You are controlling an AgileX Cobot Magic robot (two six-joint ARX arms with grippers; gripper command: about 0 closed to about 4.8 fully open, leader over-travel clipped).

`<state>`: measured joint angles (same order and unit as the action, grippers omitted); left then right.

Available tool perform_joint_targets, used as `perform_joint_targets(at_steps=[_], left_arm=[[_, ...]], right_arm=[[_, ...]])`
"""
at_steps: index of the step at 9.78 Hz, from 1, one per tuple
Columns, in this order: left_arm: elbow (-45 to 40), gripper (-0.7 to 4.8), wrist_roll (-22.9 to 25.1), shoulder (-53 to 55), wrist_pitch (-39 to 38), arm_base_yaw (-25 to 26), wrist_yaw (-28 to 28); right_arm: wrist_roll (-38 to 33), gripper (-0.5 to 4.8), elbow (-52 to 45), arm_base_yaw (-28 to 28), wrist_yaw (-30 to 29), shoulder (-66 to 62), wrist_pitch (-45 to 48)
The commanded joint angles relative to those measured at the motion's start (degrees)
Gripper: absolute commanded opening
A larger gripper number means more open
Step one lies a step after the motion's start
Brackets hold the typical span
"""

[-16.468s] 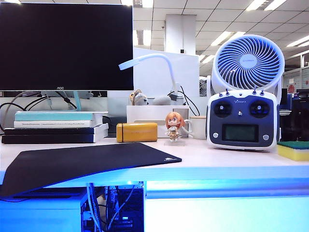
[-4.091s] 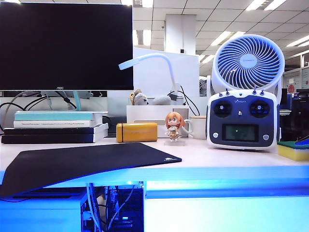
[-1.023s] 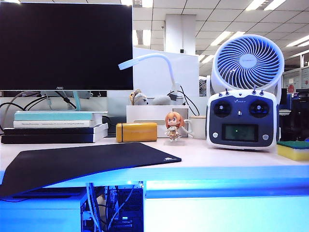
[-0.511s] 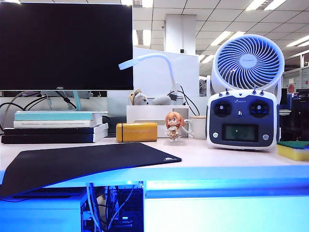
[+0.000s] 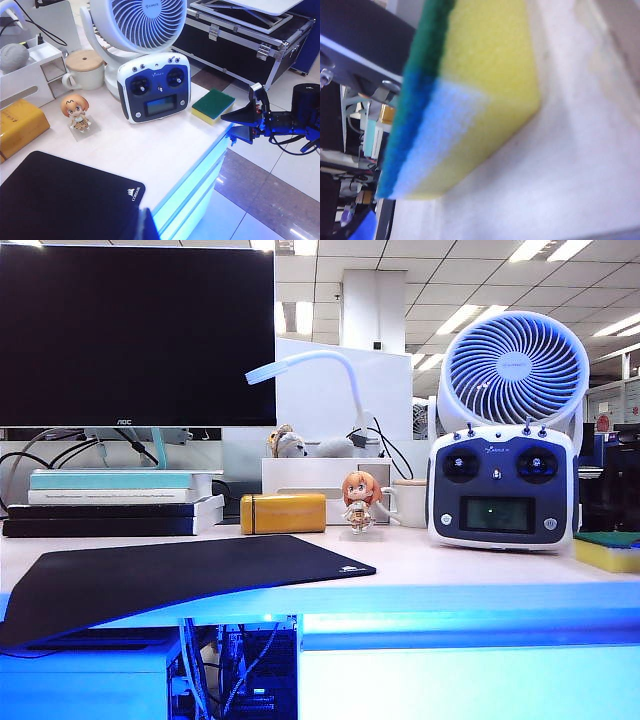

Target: Open the drawer, place the cleaning sponge inside, then close the drawer.

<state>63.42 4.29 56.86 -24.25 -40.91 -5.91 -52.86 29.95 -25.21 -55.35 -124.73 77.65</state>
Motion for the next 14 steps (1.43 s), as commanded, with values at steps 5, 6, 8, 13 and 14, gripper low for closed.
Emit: perform_joint_targets(at_steps=[5,6,8,13,14], left_arm=[[0.28,-0.05,0.24,-0.13,-0.52,0.00,-0.09],[0.28,-0.05,0.42,-0.13,-0.52,0.00,1.01],[0.26,-0.05,0.46,-0.11,-0.52,0.00,0.96],[0.24,-0.05,0.44,-0.11,-0.57,0.00,0.96],[0.24,-0.05,0.46,-0.11,-0.59,0.00,0.96]], right_arm=[[3.89,4.79,-0.04,0.02,-7.82,0.55,3.61],[5.95,4.79,-4.46,-3.85,-6.19,0.52,3.58],[7.69,4.79,-4.70,-4.52,-4.79,-0.37,3.58],[1.40,4.79,1.05,-4.28,-5.18,-0.94,3.41],[1.55,4.79,0.92,-4.24,-7.56,-0.92,3.58]])
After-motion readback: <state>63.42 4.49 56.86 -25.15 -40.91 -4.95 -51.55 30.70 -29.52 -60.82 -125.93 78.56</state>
